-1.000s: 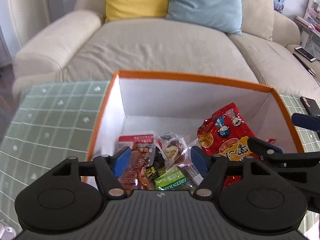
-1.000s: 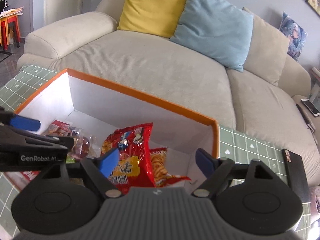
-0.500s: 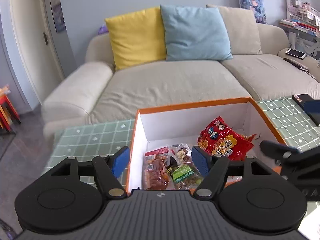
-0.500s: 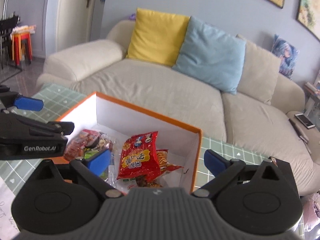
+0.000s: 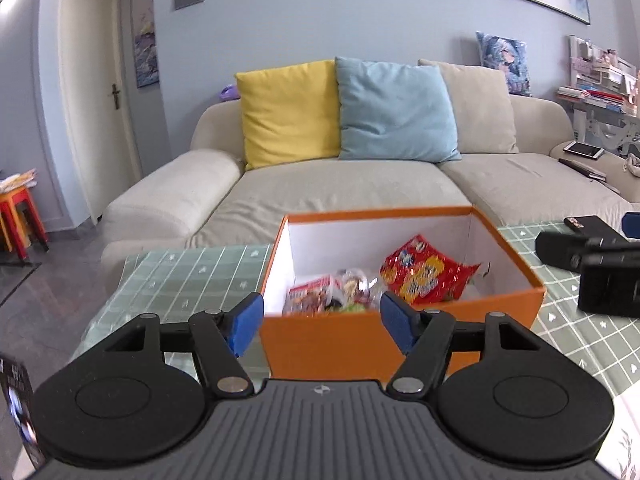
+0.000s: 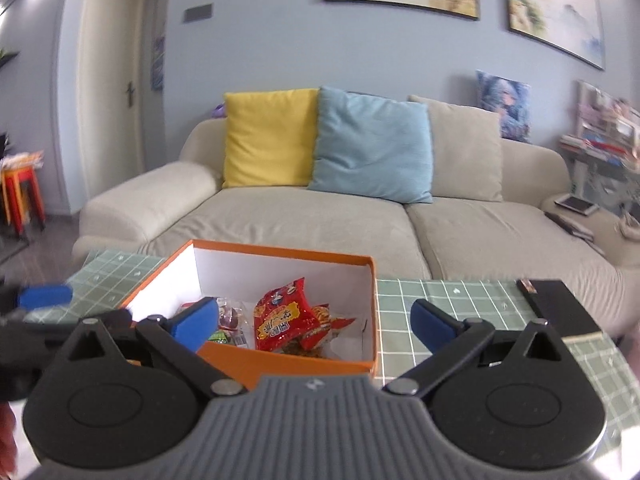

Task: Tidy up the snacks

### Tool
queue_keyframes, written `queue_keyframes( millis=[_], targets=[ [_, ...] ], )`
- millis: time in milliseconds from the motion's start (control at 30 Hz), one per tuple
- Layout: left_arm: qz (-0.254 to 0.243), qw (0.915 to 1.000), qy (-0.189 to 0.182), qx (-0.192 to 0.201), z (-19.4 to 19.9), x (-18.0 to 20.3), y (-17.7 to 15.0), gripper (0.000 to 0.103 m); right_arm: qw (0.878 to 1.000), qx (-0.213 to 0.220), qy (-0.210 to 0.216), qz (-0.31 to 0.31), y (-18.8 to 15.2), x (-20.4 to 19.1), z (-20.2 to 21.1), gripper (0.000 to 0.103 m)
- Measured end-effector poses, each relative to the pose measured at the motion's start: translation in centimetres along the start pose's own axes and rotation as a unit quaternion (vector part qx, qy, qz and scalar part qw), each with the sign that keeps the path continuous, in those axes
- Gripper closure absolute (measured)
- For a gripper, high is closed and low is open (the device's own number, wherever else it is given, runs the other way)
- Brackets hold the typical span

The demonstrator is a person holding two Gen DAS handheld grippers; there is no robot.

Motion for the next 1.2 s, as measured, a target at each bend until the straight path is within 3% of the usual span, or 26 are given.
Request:
queue_keyframes(
  millis=[167, 400, 800, 1200],
  targets=[
    [0.017, 0.9998, 0.008, -0.009, -0.2, -0.4, -1.8, 0.026, 0.999, -0.010, -0.001, -0.036, -2.2, 0.2, -0.2, 0.004],
    [0.015, 0.9994, 0.023, -0.020, -0.7, -0.8, -2.3, 0.020, 0.999, -0.045, 0.004, -0.025, -3.9, -0.7, -1.6, 0.004],
    [0.006, 0.9930, 0.022, -0.115, -2.7, -0.7, -3.7, 0.020, 0.993, -0.122, -0.010, 0.001, -4.9, -1.5, -3.4, 0.004],
    [-0.009, 0.9928, 0.028, -0.116, -2.3, -0.4, -3.7, 0.020, 0.991, -0.130, -0.013, 0.007, -5.0, -1.6, -3.2, 0.004]
  ],
)
Point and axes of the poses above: each gripper's, at about its wrist camera, not at the fingertips, and z roughly against the way its jaws point, x to its right, y to its top, the point moved 3 cm from there along -z, roughly the way its jaws point, and after that the axes turned 1 degree about -y, right-handed, at the moved point
